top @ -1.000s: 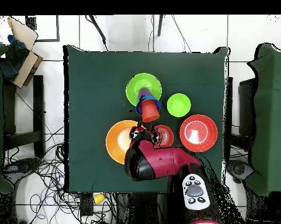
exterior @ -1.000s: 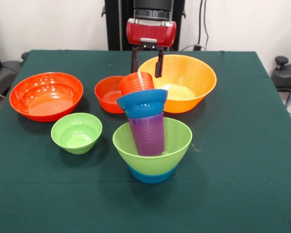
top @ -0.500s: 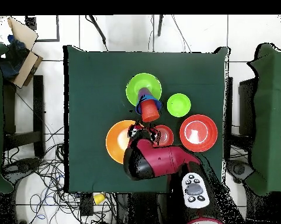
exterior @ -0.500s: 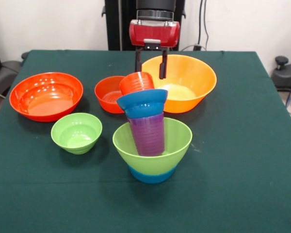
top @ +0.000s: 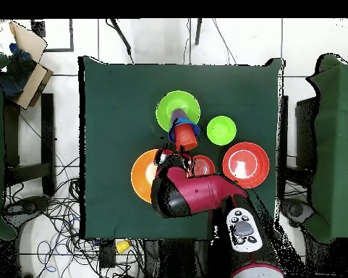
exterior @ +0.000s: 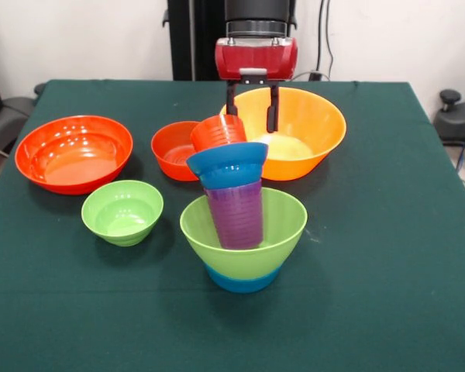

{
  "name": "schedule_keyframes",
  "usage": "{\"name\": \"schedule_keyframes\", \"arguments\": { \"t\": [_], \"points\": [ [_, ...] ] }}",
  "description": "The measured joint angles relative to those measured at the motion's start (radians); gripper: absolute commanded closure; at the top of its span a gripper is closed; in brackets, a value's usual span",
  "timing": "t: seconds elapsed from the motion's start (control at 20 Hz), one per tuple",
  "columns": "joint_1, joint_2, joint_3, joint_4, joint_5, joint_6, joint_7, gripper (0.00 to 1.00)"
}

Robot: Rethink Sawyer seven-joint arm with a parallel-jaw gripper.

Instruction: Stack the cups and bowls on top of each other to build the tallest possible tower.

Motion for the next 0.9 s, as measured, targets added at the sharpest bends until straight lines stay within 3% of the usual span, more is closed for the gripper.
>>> {"name": "schedule_keyframes", "arguments": {
  "t": [0.9],
  "points": [
    [-0.019,0.0,0.039,-0.076,0.0,0.0,0.0,0.0]
  ]
}}
